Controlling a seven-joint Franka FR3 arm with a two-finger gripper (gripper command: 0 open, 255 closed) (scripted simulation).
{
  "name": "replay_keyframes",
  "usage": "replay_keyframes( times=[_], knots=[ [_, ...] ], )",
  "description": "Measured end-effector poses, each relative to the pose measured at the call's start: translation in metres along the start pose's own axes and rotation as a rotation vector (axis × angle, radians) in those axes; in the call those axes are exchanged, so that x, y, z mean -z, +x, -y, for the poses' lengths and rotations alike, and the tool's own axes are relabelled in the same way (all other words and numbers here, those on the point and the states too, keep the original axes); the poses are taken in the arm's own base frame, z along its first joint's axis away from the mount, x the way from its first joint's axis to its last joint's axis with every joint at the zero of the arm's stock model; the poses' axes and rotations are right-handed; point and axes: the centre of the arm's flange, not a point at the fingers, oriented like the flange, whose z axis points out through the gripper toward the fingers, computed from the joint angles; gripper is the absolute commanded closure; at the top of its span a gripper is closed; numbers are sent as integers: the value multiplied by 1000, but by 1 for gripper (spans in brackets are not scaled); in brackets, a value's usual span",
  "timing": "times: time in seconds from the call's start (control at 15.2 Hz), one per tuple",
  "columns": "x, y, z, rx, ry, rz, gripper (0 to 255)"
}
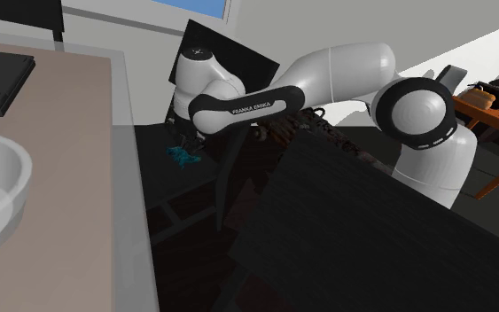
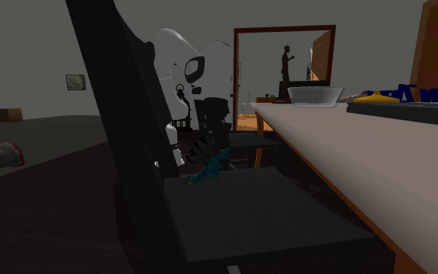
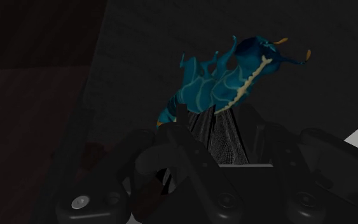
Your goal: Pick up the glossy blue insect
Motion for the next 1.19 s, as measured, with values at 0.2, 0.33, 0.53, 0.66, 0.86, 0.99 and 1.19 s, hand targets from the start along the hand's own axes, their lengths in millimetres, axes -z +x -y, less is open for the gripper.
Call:
replay_keyframes(
  times=[0.2,0.33,0.53,0.66,0.86,0.99,1.19],
  knots=[
    [0,0,0,0,-2,0,255],
    [8,2,1,-1,-4,1,255],
    [21,7,3,-1,-5,1,255],
    [31,7,5,-1,-5,1,255],
    [46,11,7,-2,-5,0,255],
    [57,14,9,-2,-5,1,255],
    [70,16,10,-1,-5,1,255]
  ],
)
